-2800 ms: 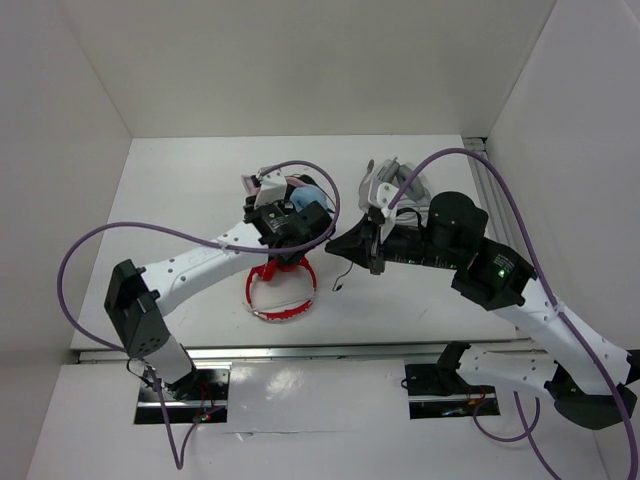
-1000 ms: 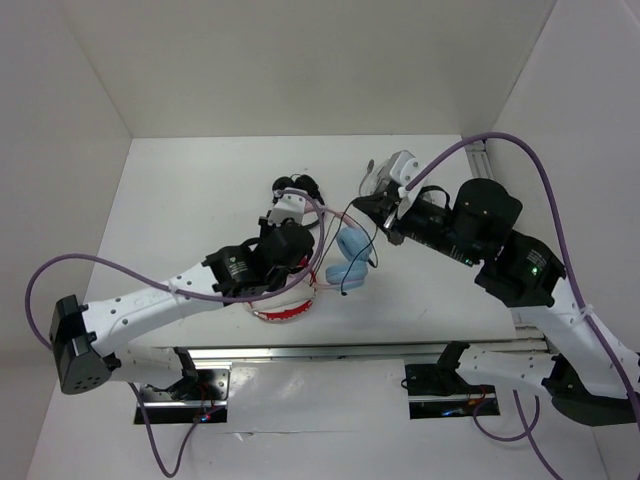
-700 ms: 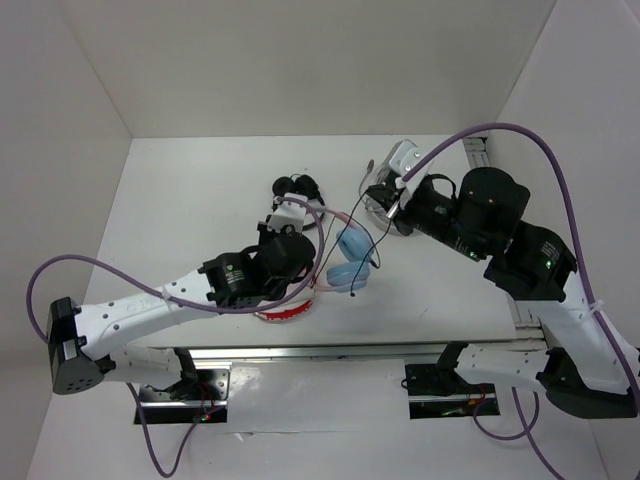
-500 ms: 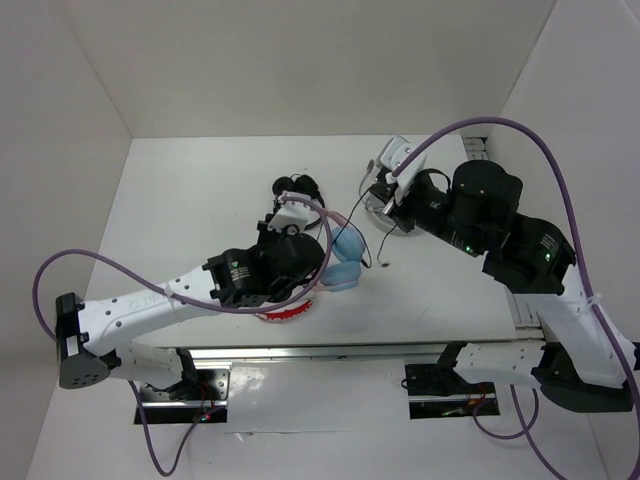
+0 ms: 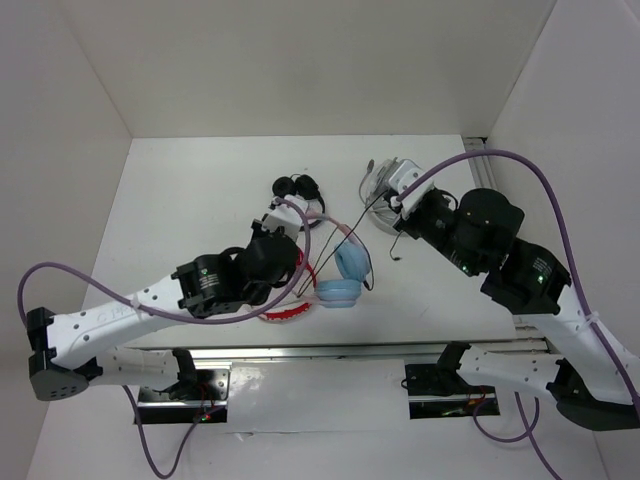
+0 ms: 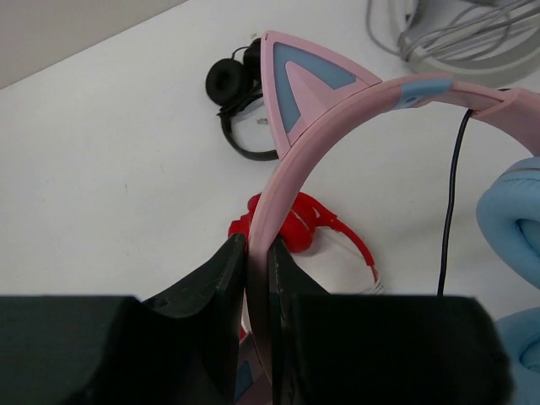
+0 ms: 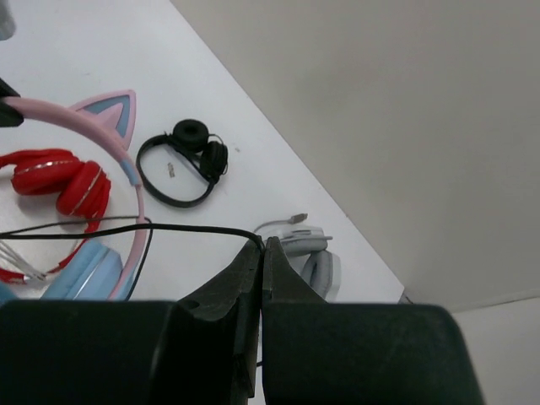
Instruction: Wrap the headphones
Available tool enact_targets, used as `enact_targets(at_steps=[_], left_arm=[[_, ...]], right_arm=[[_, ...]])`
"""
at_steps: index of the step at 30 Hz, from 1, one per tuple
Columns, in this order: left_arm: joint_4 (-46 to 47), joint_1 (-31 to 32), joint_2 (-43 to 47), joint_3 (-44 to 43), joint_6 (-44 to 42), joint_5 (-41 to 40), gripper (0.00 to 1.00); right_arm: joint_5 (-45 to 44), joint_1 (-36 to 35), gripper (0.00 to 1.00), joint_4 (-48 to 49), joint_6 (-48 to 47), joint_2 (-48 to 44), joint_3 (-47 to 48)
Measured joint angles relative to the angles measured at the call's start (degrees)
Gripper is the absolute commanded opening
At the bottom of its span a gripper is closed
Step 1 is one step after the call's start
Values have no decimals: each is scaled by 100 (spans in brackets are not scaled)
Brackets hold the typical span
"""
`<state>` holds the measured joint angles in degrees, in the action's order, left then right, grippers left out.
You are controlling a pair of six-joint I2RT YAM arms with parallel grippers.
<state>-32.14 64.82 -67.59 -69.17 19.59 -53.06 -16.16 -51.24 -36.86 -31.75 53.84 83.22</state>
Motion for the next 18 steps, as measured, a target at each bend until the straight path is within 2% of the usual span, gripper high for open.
enact_targets(at_steps=[6, 11, 18], left_arm=[[369, 11, 363, 4, -479, 940, 0], [474, 15, 726, 114, -782, 1766, 0], [476, 17, 1200, 118, -931, 2208, 0]], right_arm=[[52, 0, 0, 431, -83, -15, -63], [57, 0, 0, 769, -103, -57, -474], [-26, 0, 0, 1093, -111, -74, -881]])
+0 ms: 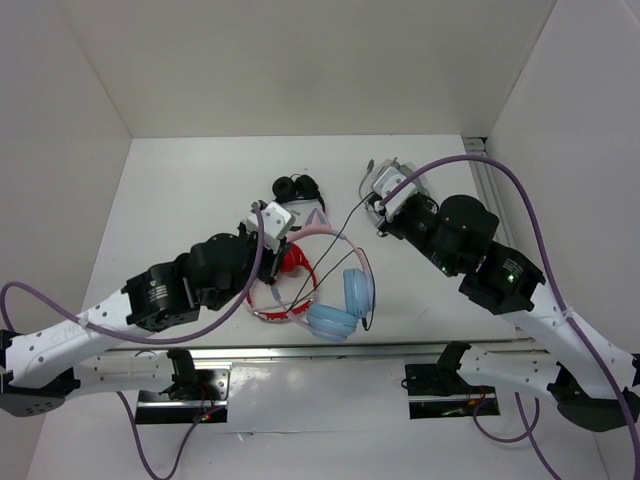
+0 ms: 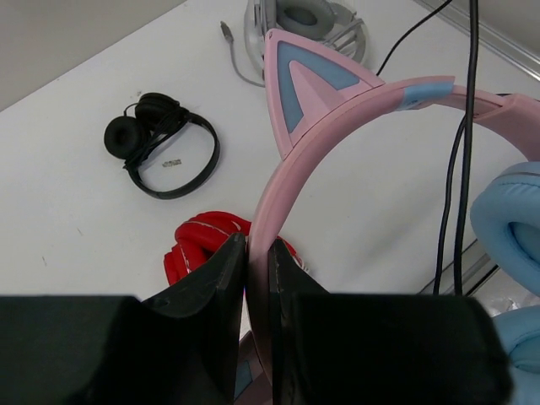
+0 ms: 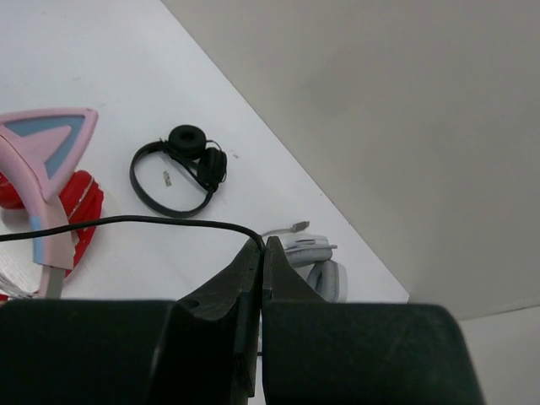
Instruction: Wrap the headphones
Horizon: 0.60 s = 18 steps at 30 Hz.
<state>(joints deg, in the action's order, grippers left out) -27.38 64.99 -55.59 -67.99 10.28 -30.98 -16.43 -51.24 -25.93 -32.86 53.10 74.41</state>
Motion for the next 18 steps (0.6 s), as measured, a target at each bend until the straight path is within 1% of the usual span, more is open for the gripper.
enact_targets(at_steps=[7, 10, 13, 16, 18], left_arm=[[-157, 0, 125, -238, 52, -96, 0], [-286, 0, 125, -380, 107, -243, 0], [-442, 0, 125, -566, 216, -420, 0], [-544, 0, 125, -769, 317, -568, 0], [-575, 0, 125, -883, 365, -645, 0]], right_arm=[[-251, 0, 0, 446, 85, -70, -389], [-426, 0, 0, 992, 129, -175, -793], [-516, 0, 0, 1303, 214, -240, -1185], [-461, 0, 0, 1447, 328, -190, -1314], [-313, 0, 3, 1665, 428, -181, -1386]])
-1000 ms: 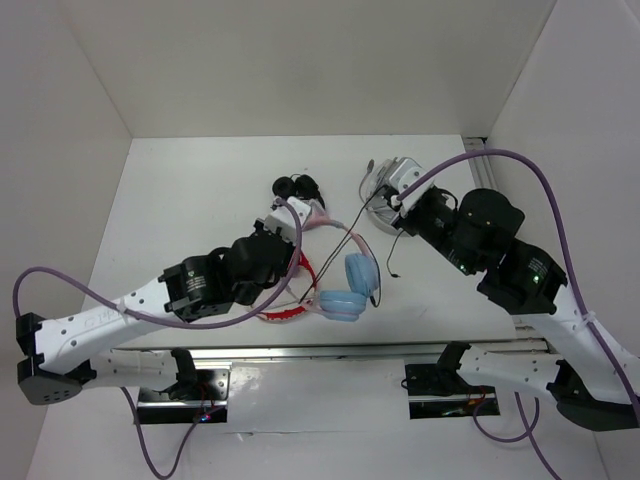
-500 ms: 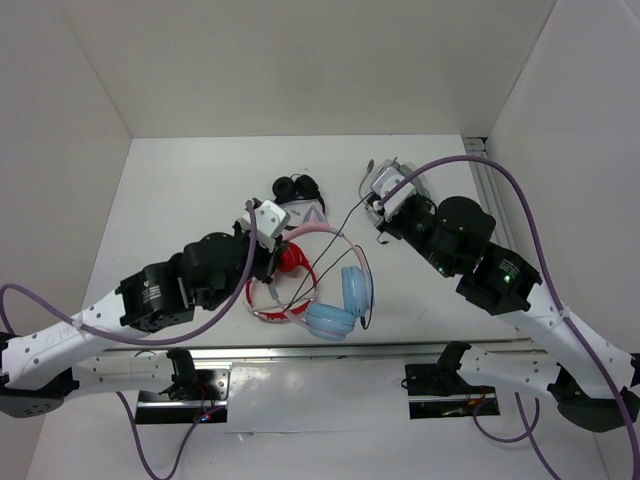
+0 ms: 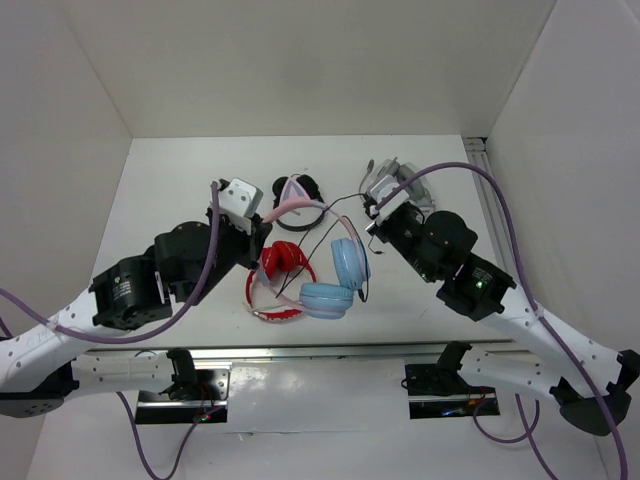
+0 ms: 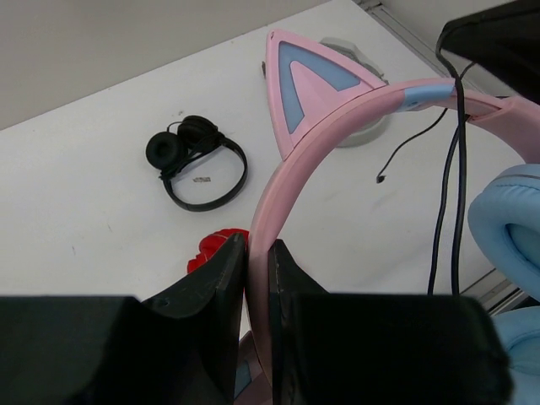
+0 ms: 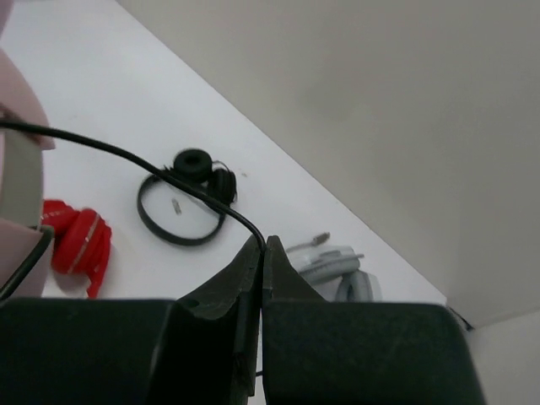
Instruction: Wrap the headphones
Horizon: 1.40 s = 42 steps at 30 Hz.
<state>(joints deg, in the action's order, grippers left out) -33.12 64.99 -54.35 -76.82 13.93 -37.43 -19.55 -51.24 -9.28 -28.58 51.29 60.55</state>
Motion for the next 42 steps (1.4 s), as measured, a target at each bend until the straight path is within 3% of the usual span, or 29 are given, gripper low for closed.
enact_targets(at_steps=[4, 13, 24, 32, 42], left_arm=[[-98, 0, -68, -308, 42, -74, 0], [-400, -2, -649, -1014, 136, -125, 0], [-597, -2, -968, -1637, 223, 81, 0], [-778, 0, -1137, -2288, 297, 83, 0], [-1276, 0, -1864, -3348, 575, -240, 0]], right_arm=[[450, 52, 8, 516, 249, -74, -372], [1687, 669, 9, 1578, 951, -118, -1029], [3585, 2153, 13, 2999, 2120, 258, -1832], [4415, 2369, 17, 3956, 2800, 592, -2035], [4769, 2380, 20, 4496, 3211, 1003, -2166]])
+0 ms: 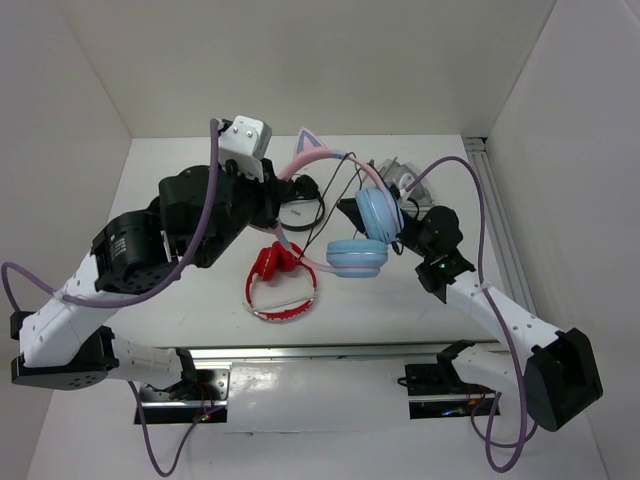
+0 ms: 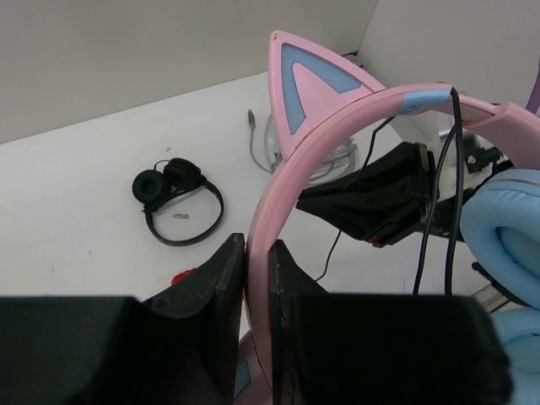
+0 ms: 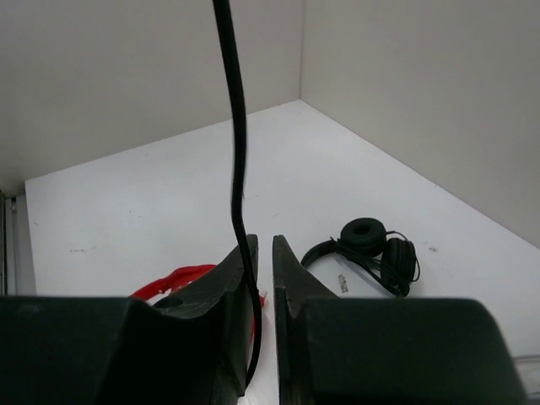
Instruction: Wrap the headphones
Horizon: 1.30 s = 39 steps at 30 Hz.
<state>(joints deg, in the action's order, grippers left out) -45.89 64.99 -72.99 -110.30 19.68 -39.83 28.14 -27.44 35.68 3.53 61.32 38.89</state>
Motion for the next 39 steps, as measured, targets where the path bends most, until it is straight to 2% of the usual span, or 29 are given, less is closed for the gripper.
enact_targets(at_steps=[3, 4, 9, 14, 39], left_arm=[[-142, 0, -101, -289, 74, -170, 0], [-168, 0, -109, -356, 136, -216, 0], [-175, 0, -109, -496, 278, -358, 0], [-221, 0, -109, -505, 319, -433, 0], [-278, 0, -107, -542, 466, -688, 0]], right_arm=[[24, 31, 25, 90, 59, 74, -140], [22, 39, 32, 120, 83, 105, -195], [68, 118, 35, 131, 157, 243, -365], [125, 212, 41, 203, 201, 354, -415], [511, 387, 47, 846, 509, 1357, -855]])
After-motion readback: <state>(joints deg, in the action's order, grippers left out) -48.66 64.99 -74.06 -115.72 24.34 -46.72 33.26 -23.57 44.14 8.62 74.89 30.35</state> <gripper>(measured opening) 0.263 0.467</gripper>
